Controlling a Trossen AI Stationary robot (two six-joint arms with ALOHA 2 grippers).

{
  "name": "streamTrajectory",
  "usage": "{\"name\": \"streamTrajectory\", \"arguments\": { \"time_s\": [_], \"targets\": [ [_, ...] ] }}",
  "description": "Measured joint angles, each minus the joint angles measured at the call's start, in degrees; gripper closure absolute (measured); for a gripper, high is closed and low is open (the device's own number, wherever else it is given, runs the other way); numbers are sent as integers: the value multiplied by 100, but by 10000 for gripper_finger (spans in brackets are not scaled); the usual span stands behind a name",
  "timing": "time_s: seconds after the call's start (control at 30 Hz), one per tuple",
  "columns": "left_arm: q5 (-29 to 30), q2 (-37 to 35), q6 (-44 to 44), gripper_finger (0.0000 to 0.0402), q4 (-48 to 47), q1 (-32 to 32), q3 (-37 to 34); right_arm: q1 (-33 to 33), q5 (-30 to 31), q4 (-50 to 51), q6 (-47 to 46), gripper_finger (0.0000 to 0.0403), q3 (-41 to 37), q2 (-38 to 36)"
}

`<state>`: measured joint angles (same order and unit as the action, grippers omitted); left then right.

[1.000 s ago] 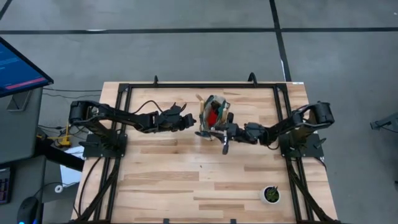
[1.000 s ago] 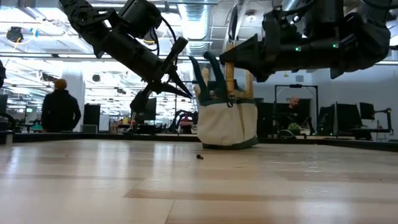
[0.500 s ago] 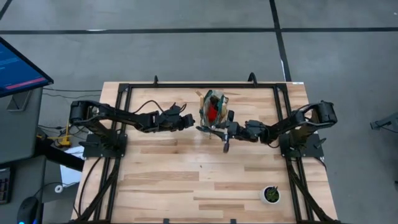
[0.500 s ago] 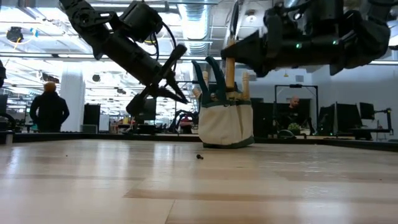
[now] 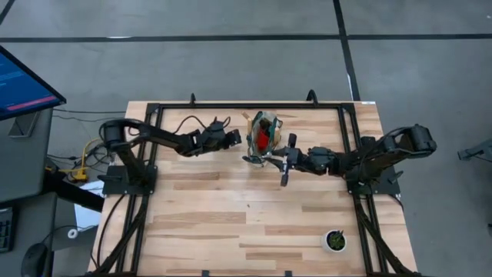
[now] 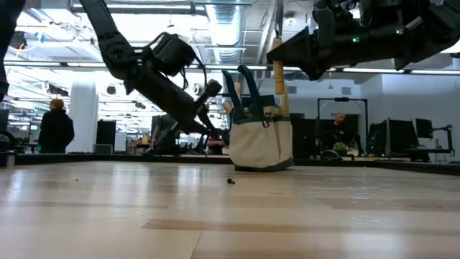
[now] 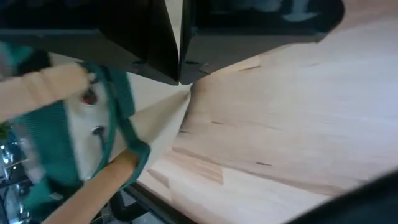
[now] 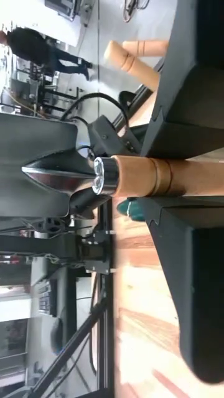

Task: Pick & Place Garden tools in Gardening bag
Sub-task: Put the trowel into the gardening bag

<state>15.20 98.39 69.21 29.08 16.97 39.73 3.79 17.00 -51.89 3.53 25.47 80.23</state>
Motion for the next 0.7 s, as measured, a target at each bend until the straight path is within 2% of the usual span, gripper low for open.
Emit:
{"name": "streamTrajectory", "arguments": {
  "time_s": [0.3, 0.5, 0.7],
  "targets": [
    [-89, 754, -179, 400, 378, -7, 682, -216, -97, -376, -100, 332, -515, 19],
    [-367, 910, -295, 400, 402, -12, 939, -452, -622, -1119, -59, 332, -511, 524],
    [-449, 901, -276, 400, 413, -17, 941, -478, -791, -1444, -53, 332, -509, 743]
  ]
}}
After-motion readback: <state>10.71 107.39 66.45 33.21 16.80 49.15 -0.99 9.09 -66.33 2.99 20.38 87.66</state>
